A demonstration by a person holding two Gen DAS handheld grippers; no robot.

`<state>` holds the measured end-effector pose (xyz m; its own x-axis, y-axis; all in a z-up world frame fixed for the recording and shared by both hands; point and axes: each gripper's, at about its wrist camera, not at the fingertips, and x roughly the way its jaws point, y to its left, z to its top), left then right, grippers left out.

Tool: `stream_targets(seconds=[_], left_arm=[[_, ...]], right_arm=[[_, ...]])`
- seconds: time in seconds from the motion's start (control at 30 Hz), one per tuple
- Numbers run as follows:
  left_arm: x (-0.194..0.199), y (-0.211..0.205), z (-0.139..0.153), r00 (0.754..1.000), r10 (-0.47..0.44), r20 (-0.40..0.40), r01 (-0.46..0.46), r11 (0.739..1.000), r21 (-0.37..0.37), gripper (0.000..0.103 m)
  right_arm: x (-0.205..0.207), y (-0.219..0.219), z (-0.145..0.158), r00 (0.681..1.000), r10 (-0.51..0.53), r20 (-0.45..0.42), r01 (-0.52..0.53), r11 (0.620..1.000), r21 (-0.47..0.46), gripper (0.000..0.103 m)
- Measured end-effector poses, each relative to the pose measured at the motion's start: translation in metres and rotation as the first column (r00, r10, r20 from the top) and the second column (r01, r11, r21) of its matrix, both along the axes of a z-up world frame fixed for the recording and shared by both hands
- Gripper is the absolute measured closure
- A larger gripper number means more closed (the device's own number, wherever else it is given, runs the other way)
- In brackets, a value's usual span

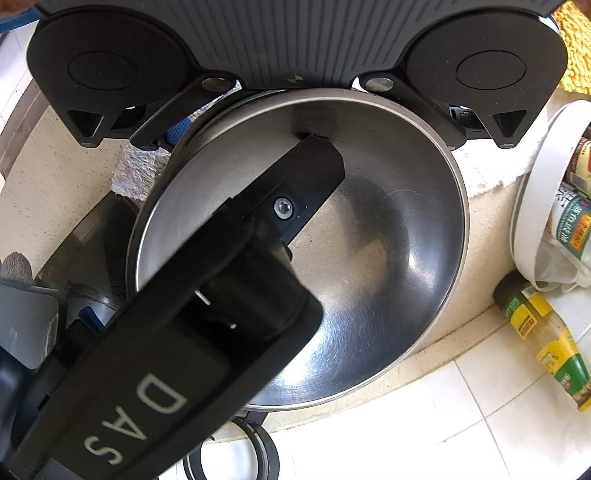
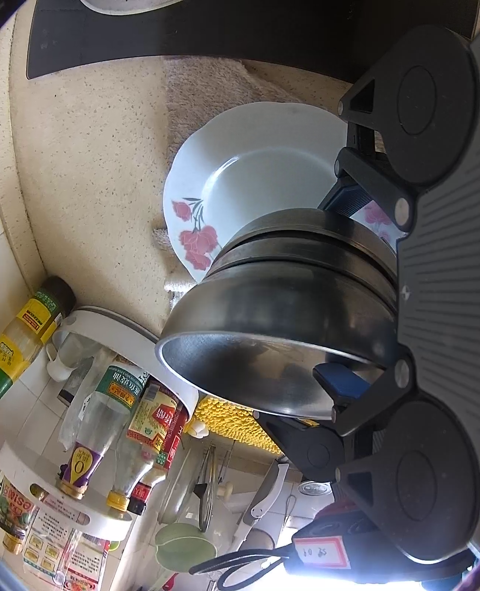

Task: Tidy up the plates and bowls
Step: 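Lift the nested steel bowls and carry them toward the plate stack, then lower the nested bowls onto the bowls on the plates and release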

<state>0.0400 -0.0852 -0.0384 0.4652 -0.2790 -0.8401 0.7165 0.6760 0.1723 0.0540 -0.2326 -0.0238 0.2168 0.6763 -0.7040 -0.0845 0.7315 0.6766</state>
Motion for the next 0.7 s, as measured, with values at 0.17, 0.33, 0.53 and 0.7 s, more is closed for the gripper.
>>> stream_targets(seconds=[0.17,0.33,0.53,0.7], left_arm=[[0.001,-0.001,0.001,1.0,0.002,-0.007,-0.002,1.0,0.001,0.0],[0.002,0.0,0.002,1.0,0.006,-0.012,-0.006,1.0,-0.005,0.0],[0.003,-0.001,-0.001,1.0,0.008,-0.027,-0.008,1.0,0.0,0.0],[0.002,-0.001,-0.002,0.999,0.0,-0.04,0.0,1.0,-0.002,0.0]], right_arm=[[0.005,0.002,0.001,1.0,0.008,-0.004,-0.008,1.0,-0.004,0.017],[0.009,0.004,-0.003,1.0,0.008,-0.017,-0.008,1.0,-0.008,0.017],[0.013,0.003,-0.008,0.999,0.006,-0.038,-0.006,1.0,-0.017,0.017],[0.012,-0.007,-0.006,1.0,-0.02,-0.006,0.02,1.0,-0.023,0.016]])
